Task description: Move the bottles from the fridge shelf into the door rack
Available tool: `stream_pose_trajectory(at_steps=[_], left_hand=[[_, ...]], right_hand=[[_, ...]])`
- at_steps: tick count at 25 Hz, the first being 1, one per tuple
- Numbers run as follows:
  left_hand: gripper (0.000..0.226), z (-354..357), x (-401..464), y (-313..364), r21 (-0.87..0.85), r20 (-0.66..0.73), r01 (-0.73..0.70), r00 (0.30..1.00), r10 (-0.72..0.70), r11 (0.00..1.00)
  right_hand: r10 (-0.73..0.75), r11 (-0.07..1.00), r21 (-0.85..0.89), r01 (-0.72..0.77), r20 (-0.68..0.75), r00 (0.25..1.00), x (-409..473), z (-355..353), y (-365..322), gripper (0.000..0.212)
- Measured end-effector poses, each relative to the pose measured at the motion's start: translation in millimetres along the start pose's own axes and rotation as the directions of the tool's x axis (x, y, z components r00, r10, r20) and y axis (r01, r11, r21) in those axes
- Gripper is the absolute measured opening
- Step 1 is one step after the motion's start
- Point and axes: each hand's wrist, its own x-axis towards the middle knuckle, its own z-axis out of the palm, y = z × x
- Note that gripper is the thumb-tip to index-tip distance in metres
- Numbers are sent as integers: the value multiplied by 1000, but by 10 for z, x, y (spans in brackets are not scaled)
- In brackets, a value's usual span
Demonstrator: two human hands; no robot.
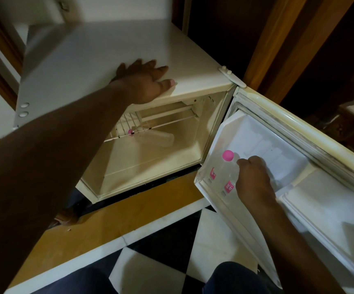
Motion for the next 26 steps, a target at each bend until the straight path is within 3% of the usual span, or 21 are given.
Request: stream_pose_trajectory(at_steps=[2,4,6,10,14,15,17,18,21,26], left_hand=[[73,4,-5,10,-7,1,4,1000,-4,1000],[73,-13,-1,14,-22,1,8,1000,-8,1000],[72,-30,-25,15,-23,16,6,1000,-6,1000],[71,-22,-34,86,-33,19,23,1000,-23,999],[71,-37,-98,-8,-22,39,8,999,-7,1000],[71,-23,-170,-396,15,47,114,992,-114,993],[71,-5,-221,-594,11,75,231,970,-231,973],[71,2,-202,-568,-30,88,230,970,-226,973],[71,-57,-90,6,-71,58,41,998,-37,997],[71,-43,-51,44,-102,10,28,1000,-27,994]], right_hand=[[-10,991,134,30,-146,989,-64,-13,-39,39],[-76,958,244,151,-293,953,-131,-10,-197,39],[-184,902,319,290,-325,928,-128,80,-503,38],[-380,806,412,424,-187,906,190,489,-1112,41],[-470,781,428,455,-76,879,629,929,-1725,46],[-566,723,466,510,-24,824,731,1026,-2213,47],[-674,690,423,587,77,735,938,1129,-2538,50],[-686,700,368,611,109,720,1083,1187,-2539,54],[-598,801,119,587,126,791,1579,1403,-2117,71],[-435,900,111,422,305,847,1991,1577,-2298,84]])
